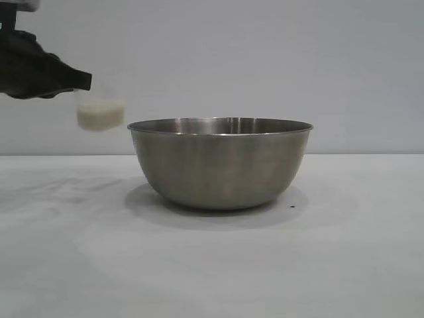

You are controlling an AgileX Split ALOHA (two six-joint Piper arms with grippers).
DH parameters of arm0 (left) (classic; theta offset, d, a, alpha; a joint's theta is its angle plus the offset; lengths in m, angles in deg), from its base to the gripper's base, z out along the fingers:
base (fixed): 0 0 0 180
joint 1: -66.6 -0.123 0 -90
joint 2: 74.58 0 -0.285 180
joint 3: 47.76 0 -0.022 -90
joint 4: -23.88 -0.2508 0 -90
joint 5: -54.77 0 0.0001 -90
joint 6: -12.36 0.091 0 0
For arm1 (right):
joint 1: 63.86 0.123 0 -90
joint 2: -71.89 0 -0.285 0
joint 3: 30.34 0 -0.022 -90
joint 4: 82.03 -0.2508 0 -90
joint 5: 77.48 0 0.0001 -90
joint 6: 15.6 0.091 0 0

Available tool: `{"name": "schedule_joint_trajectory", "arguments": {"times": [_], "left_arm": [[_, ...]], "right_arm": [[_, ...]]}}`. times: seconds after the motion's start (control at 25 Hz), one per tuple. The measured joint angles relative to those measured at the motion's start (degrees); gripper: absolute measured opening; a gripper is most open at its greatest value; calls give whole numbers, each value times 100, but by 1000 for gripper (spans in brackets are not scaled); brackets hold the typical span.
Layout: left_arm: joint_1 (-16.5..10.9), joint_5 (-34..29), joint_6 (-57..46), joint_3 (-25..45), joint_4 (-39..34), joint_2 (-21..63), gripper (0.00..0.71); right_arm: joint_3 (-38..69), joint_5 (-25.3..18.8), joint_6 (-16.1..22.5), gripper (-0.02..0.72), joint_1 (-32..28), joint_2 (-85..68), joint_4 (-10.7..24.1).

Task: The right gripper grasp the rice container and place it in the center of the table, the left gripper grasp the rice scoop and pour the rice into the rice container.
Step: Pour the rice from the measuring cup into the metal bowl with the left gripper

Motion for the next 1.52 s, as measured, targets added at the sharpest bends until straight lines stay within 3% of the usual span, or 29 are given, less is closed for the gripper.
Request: {"name": "schedule_joint_trajectory", "arguments": {"times": [0.24, 0.6, 0.96, 1.52], "left_arm": [[70, -618, 485, -485, -955, 78, 0], [737, -1130, 2192, -830, -1275, 78, 0], [1095, -1589, 3127, -935, -1863, 78, 0], [1129, -1698, 5483, -935, -2014, 78, 0]], "right_arm": [[0, 0, 0, 356, 0, 0, 0], [0, 0, 0, 356, 0, 0, 0], [0, 0, 0, 356, 0, 0, 0], [0, 0, 0, 356, 0, 0, 0]]}}
